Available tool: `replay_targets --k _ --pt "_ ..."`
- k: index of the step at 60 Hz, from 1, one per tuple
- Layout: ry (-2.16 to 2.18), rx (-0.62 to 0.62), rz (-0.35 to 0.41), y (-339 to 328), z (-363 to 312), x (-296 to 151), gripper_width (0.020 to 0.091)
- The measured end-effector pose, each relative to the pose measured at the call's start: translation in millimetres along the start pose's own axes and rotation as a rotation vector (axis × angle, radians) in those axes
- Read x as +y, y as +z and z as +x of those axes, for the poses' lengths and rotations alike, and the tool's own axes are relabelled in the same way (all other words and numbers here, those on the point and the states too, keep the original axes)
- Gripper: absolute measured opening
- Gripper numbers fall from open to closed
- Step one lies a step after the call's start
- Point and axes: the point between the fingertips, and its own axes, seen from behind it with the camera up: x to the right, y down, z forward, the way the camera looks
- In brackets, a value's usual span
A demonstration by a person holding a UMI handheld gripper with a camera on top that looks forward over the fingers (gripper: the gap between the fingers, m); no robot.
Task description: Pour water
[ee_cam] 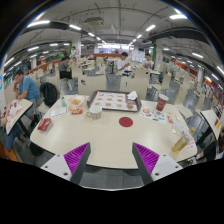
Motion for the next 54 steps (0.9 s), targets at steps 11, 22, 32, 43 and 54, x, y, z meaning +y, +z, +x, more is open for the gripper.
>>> replay_targets --k 11,22,32,43,54 --pt "0.042 -0.011 -0.004 1 31 11 0.0855" --pt "0.089 0.023 -0.011 7 96 41 0.0855" --pt "0.106 0.100 0.002 20 188 73 0.0856" --pt "0.145 0.154 0.035 49 285 90 0.0849" --pt "0.166 0.195 0.073 97 360 85 0.0850"
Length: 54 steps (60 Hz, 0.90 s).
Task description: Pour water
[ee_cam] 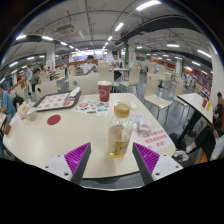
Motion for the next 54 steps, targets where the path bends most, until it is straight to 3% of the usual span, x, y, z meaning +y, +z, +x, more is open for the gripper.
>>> replay_targets --k 5,11,16,19,36,54 --pt "0.010 -0.008 0.016 27 12 -6 0.0849" --pt "0.012 -0.017 0.036 56 21 -12 0.0775" --pt "0.012 -0.020 0.043 74 21 -12 0.0645" --pt "0.012 -0.023 0.054 80 22 -12 0.0507" --pt "0.015 0.005 0.102 88 22 -20 0.0382" --pt "-0.017 0.106 0.094 81 18 -41 0.0381"
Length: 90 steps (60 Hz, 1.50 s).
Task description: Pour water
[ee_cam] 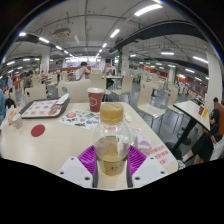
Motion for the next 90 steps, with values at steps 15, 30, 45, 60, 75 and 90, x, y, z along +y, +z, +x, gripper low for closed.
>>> replay_targets --k 15,30,45,60,75,90 --pt "-0.239 0.159 0.057 -14 -43 -97 0.0381" --pt "-0.679 0.362 0.119 -16 -160 -207 0.0381" --pt "-1.249 0.459 0.208 3 -321 -252 0.0388" --pt "-1.817 0.447 0.261 42 -434 -197 0.0389" --pt "-1.955 0.418 0.161 58 -440 -156 0.0389" --pt "-1.633 0.327 0.156 47 -430 -183 0.0389"
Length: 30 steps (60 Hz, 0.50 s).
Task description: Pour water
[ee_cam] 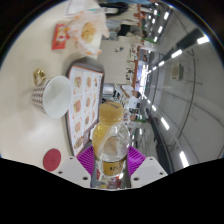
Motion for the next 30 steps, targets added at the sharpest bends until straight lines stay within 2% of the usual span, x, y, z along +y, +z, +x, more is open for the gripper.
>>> replay_targets --k 5,13,18,27,30 --pt "0.315 -0.071 0.002 -7 12 11 0.0388" --pt "0.792 -0.178 0.067 -21 31 20 0.0388" --pt "1.019 -0.237 0.079 -26 34 38 0.0390" --pt "1.277 -0.323 0.119 -19 11 50 0.0389" --pt "1.344 -0.370 0.111 -15 -3 55 0.0390"
